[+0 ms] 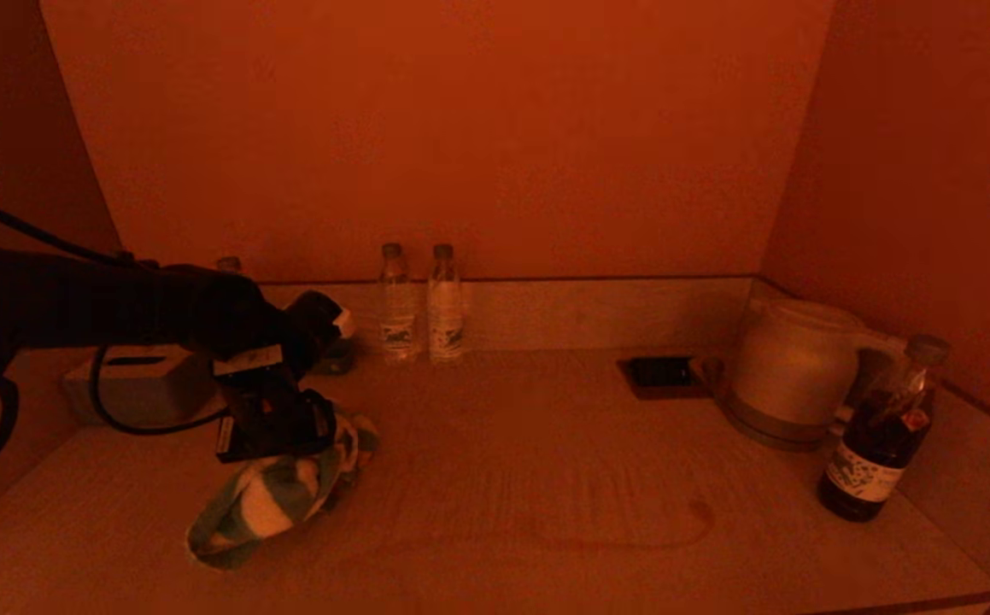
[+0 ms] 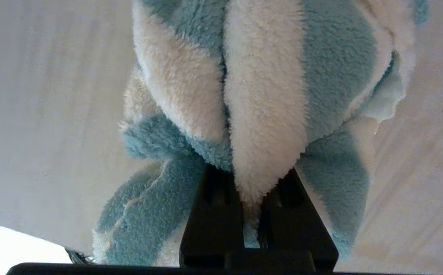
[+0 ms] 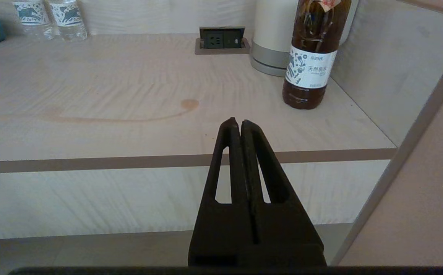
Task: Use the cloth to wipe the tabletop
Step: Sweep the stains on the table
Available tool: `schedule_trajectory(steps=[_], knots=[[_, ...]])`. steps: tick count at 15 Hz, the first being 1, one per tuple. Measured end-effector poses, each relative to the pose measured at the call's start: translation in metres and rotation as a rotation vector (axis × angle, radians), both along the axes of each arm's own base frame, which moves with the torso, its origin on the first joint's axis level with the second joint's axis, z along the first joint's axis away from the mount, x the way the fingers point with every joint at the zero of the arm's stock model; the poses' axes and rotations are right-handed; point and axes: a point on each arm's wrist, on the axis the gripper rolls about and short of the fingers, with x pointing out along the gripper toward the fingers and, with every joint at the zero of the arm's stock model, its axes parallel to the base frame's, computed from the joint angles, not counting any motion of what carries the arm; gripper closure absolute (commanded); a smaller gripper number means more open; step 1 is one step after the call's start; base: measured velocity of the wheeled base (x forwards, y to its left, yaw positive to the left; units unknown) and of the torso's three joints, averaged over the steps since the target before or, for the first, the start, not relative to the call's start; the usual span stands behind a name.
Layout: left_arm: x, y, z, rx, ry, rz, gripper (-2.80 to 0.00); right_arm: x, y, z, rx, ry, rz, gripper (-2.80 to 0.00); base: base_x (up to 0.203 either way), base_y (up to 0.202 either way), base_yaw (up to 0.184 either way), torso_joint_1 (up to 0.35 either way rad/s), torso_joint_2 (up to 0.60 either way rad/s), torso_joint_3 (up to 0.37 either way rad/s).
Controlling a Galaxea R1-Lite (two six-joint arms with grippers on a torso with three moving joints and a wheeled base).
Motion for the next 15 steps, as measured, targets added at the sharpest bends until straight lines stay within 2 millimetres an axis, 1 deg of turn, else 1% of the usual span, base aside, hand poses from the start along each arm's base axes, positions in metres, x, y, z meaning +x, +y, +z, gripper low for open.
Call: schedule_trajectory(steps=[11, 15], knots=[[0.011, -0.014, -0.026, -0.013, 0.036, -0.025, 0.00, 0.000, 0.000, 0.000, 0.000, 0.000, 0.000, 0.00, 0.000, 0.000, 0.000, 0.000, 0.00, 0.000], [0.016, -0.025, -0.039, -0.020, 0.025, -0.045, 0.00, 0.000, 0.000, 0.000, 0.000, 0.000, 0.000, 0.00, 0.000, 0.000, 0.000, 0.000, 0.00, 0.000]])
